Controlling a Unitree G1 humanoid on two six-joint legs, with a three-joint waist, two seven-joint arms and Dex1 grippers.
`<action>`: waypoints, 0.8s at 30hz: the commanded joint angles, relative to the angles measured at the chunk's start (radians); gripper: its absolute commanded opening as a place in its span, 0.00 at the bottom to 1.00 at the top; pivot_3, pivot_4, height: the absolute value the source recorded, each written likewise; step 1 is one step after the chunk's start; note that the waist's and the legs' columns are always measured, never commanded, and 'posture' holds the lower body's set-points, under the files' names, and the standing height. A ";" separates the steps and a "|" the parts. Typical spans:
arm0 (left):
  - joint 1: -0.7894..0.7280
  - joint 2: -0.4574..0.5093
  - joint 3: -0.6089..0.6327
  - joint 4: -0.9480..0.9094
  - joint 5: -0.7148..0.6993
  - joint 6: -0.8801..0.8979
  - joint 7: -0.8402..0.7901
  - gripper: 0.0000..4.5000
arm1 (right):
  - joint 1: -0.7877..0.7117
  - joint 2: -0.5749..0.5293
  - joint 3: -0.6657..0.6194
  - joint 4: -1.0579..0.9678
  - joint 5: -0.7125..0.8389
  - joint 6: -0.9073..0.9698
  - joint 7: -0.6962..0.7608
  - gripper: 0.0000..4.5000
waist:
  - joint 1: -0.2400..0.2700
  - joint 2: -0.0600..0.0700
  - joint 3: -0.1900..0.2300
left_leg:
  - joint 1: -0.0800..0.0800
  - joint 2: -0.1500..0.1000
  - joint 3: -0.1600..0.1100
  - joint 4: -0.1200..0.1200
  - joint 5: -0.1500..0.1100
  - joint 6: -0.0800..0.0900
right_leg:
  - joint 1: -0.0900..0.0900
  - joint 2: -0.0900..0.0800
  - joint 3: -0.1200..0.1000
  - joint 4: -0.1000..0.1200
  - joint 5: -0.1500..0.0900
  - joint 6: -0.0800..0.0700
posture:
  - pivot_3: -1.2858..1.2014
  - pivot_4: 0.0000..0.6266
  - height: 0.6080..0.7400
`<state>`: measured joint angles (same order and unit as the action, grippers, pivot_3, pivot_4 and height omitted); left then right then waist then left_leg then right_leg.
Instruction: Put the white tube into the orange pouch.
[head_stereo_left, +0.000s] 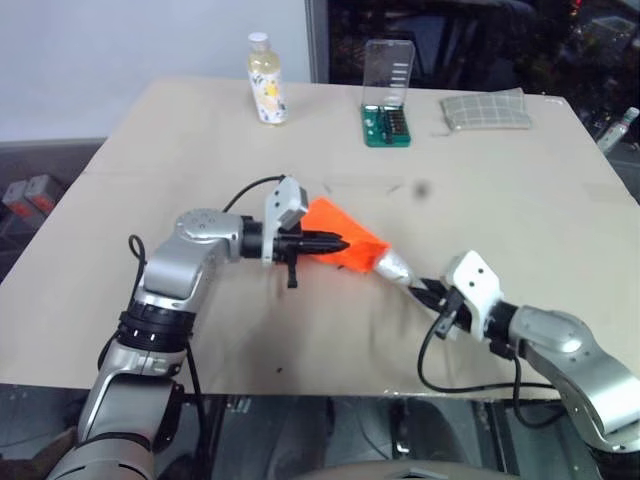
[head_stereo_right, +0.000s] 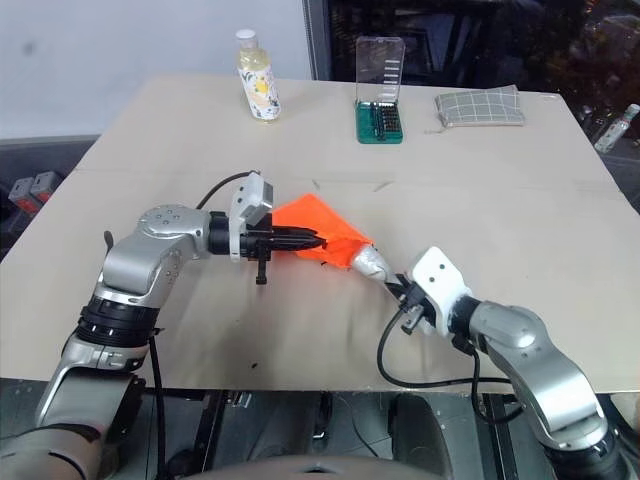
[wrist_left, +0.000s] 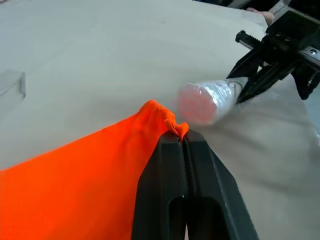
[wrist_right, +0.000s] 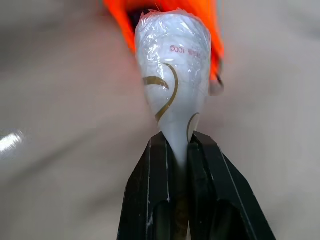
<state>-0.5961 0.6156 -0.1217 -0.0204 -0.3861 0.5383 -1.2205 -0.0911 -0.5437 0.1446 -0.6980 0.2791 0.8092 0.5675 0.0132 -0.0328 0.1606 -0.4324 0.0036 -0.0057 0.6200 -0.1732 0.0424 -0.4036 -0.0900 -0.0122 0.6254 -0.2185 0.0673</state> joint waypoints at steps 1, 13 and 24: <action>0.005 -0.003 0.007 -0.073 -0.031 0.001 0.005 0.00 | -0.102 0.011 0.044 0.070 -0.015 0.022 -0.011 0.00 | 0.000 0.000 0.000 | 0.000 0.000 0.000 0.000 0.000 0.000 | 0.000 0.000 0.000 0.000 0.000 0.000 | 0.52 0.24 1.00; 0.071 -0.005 -0.064 -0.143 0.015 -0.056 0.015 0.00 | -0.335 0.098 0.195 0.288 -0.110 0.022 -0.052 0.00 | -0.002 0.001 0.001 | 0.000 0.000 0.001 0.000 0.000 0.000 | -0.001 0.001 0.001 0.000 0.000 0.000 | 0.52 0.24 1.00; 0.112 0.005 -0.103 -0.115 0.061 -0.147 0.004 0.00 | -0.473 0.301 0.266 0.632 -0.189 -0.293 -0.025 0.10 | -0.008 0.001 0.001 | -0.001 0.000 0.002 -0.001 0.000 -0.001 | -0.001 0.002 0.002 0.000 0.001 -0.001 | 0.52 0.24 1.00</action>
<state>-0.4871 0.6152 -0.2367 -0.1185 -0.3157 0.4109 -1.2035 -0.5408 -0.2621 0.4306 -0.0892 0.0808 0.5768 0.5315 0.0051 -0.0316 0.1614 -0.4327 0.0033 -0.0039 0.6193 -0.1734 0.0419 -0.4050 -0.0871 -0.0106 0.6256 -0.2176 0.0664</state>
